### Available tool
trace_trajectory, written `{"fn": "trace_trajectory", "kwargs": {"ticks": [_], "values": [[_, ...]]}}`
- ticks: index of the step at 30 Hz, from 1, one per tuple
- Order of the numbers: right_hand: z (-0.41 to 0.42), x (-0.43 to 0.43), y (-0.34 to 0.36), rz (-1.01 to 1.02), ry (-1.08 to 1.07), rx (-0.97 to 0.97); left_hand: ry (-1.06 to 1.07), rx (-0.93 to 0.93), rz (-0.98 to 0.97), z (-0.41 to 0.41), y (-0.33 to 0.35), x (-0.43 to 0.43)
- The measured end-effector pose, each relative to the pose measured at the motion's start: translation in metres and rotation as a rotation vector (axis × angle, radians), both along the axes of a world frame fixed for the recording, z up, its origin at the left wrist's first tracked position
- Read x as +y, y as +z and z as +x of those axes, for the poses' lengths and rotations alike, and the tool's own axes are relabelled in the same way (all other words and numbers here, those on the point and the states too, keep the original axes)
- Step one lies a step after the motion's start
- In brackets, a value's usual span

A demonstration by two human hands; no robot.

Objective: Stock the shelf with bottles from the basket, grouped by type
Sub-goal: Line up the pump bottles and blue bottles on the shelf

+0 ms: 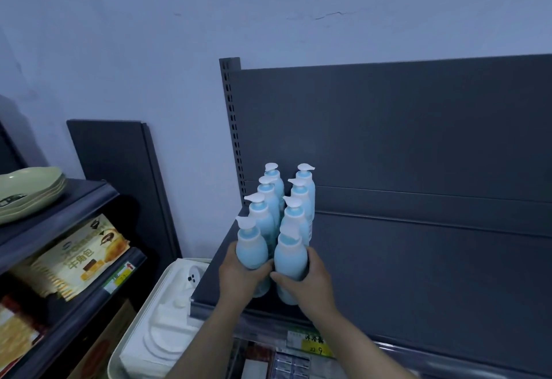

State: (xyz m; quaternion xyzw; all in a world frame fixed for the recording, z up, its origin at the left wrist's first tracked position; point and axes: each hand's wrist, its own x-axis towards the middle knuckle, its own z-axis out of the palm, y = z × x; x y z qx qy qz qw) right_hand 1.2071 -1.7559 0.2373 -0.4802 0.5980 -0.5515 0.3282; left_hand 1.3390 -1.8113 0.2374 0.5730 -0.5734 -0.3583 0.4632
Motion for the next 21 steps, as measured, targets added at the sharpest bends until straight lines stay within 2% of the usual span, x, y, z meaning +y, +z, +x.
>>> {"fn": "trace_trajectory", "kwargs": {"ticks": [3, 5, 7, 9, 11, 13, 16, 18, 21], "values": [[-0.006, 0.009, 0.001, 0.017, 0.108, -0.022, -0.075, 0.098, 0.021, 0.005, 0.005, 0.018], [-0.019, 0.020, 0.006, 0.029, 0.166, -0.005, -0.049, 0.102, -0.019, 0.011, 0.009, 0.037], [-0.040, 0.030, 0.021, -0.001, 0.110, 0.070, 0.062, 0.065, -0.149, 0.015, 0.028, 0.050], [-0.063, 0.034, 0.046, -0.097, -0.036, 0.137, 0.142, -0.011, -0.374, 0.008, 0.064, 0.052], [-0.083, 0.034, 0.085, -0.222, -0.193, 0.313, 0.146, -0.174, -0.596, -0.017, 0.106, 0.045], [-0.098, 0.030, 0.128, -0.298, -0.322, 0.607, 0.109, -0.428, -0.771, -0.054, 0.144, 0.032], [-0.120, 0.026, 0.180, -0.334, -0.505, 1.056, 0.074, -0.769, -0.906, -0.110, 0.181, 0.017], [-0.138, 0.030, 0.202, -0.309, -0.609, 1.197, 0.075, -0.822, -0.954, -0.137, 0.193, 0.014], [-0.164, 0.046, 0.221, -0.255, -0.732, 1.273, 0.071, -0.804, -0.990, -0.171, 0.206, 0.024]]}}
